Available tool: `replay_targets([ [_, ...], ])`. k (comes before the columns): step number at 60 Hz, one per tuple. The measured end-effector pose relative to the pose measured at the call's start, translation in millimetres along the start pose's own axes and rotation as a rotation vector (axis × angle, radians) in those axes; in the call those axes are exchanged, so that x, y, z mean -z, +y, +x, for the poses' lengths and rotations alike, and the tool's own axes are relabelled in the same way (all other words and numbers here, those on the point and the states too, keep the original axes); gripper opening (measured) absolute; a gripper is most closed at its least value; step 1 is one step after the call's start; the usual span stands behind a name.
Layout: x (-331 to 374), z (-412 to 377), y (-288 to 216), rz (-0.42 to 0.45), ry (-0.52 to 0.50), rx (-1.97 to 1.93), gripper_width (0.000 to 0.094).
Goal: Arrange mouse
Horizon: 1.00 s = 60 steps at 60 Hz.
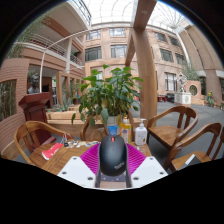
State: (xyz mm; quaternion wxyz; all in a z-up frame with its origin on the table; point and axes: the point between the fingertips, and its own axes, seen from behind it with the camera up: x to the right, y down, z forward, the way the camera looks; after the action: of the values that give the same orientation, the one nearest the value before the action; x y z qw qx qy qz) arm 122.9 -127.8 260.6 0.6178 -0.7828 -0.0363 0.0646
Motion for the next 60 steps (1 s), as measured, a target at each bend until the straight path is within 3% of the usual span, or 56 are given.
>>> replay_targets([
  [6,-47,21,-11,0.012,0.026,-0.003,0.0339],
  [9,-80,30,-1,-0.023,0.034,-0.009,0.0338],
  [20,-176,64,109,-0.239,0.090,0.005,0.0338],
  [25,-191,75,155,-0.342,0.124,0.012,0.0343],
  [33,-207,84,209,-0.433,0.144,-0.018,0.0383],
  [43,-206,86,224,-0.477,0.155,-0.055,0.0485],
  [51,-189,86,203,-0.432,0.174,-0.022,0.0861],
  [60,-148,76,168,-0.391,0.192,-0.002,0.0856],
])
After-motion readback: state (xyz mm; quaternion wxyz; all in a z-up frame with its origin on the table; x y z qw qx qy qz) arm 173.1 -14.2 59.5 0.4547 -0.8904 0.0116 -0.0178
